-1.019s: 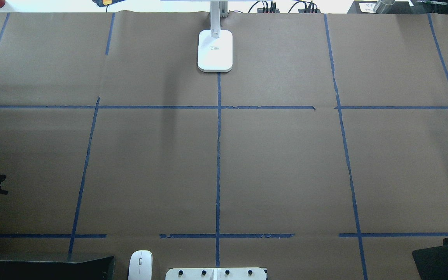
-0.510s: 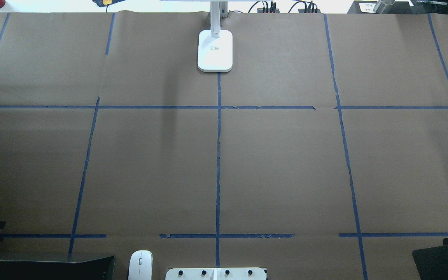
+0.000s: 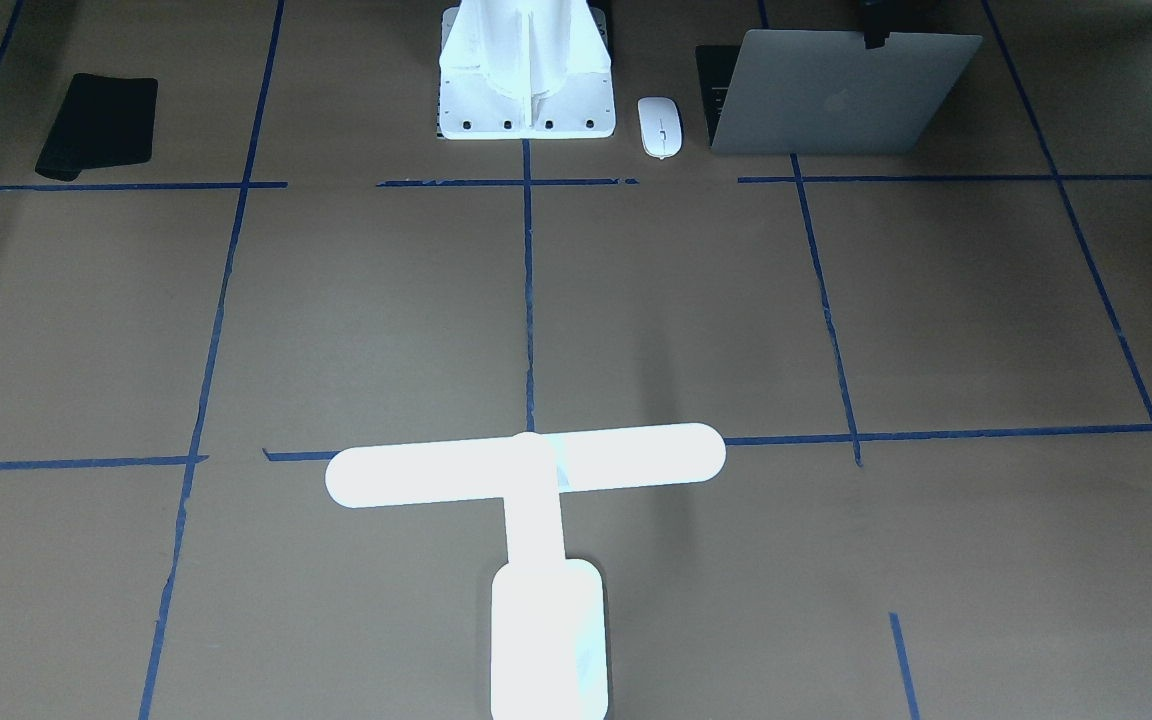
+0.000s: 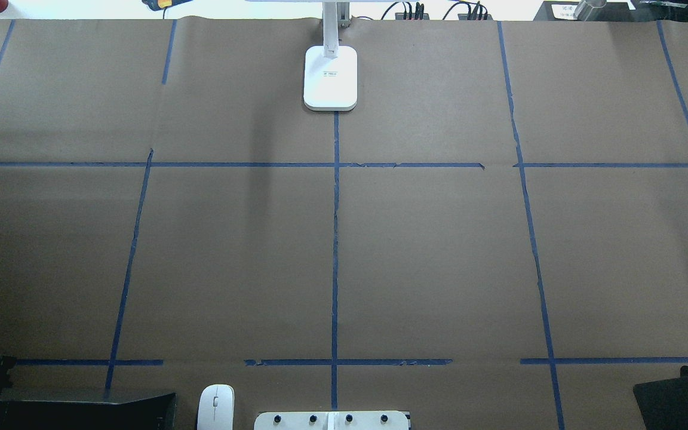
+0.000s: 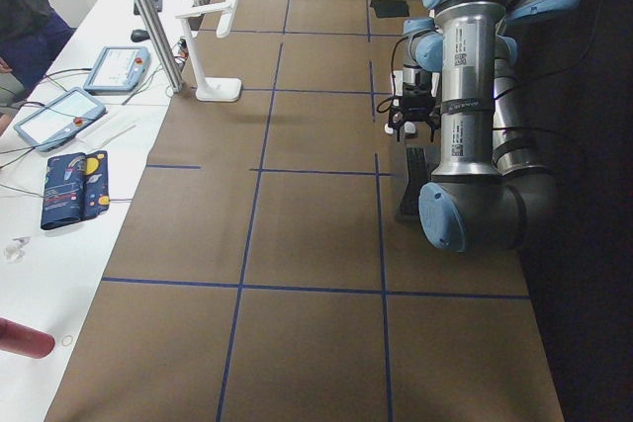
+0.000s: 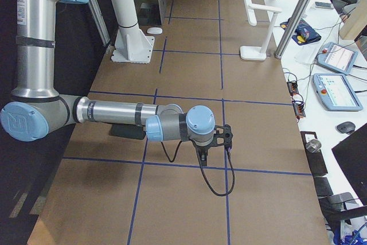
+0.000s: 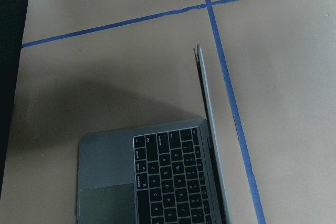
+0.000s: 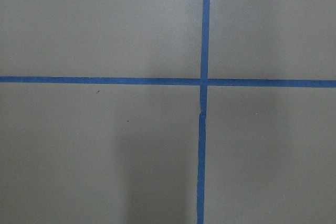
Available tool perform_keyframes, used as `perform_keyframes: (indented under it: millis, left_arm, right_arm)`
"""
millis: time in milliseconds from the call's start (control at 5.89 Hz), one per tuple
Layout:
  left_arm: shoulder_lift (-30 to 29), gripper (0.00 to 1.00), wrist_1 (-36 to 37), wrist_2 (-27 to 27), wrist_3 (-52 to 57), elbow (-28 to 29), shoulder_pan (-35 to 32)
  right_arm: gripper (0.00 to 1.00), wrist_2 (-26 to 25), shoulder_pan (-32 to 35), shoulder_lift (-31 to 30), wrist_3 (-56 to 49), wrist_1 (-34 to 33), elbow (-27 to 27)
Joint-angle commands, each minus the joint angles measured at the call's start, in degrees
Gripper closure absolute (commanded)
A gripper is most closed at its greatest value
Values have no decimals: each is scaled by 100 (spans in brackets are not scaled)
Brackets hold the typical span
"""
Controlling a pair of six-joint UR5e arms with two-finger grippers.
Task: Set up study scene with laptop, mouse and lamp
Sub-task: 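Carry the open grey laptop in the left gripper onto the table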
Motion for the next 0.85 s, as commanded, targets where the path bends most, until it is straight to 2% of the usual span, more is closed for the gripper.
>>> perform_keyframes:
  millis: [0,340,510,680]
  left_arm:
    - [-381,0,5,191,-19,360,22]
    - [-525,0,13,200,-37,520,31]
    - [-507,12,66,209,-185,529,66]
    - [-507,69,153,209,-456,564,170]
  right_arm:
    - [0,-1,0,15,6,0,-12]
    - [0,-1,9,15,6,0,-12]
    - [0,-1,0,15,6,0,5]
    - [0,8,9,23,15,0,14]
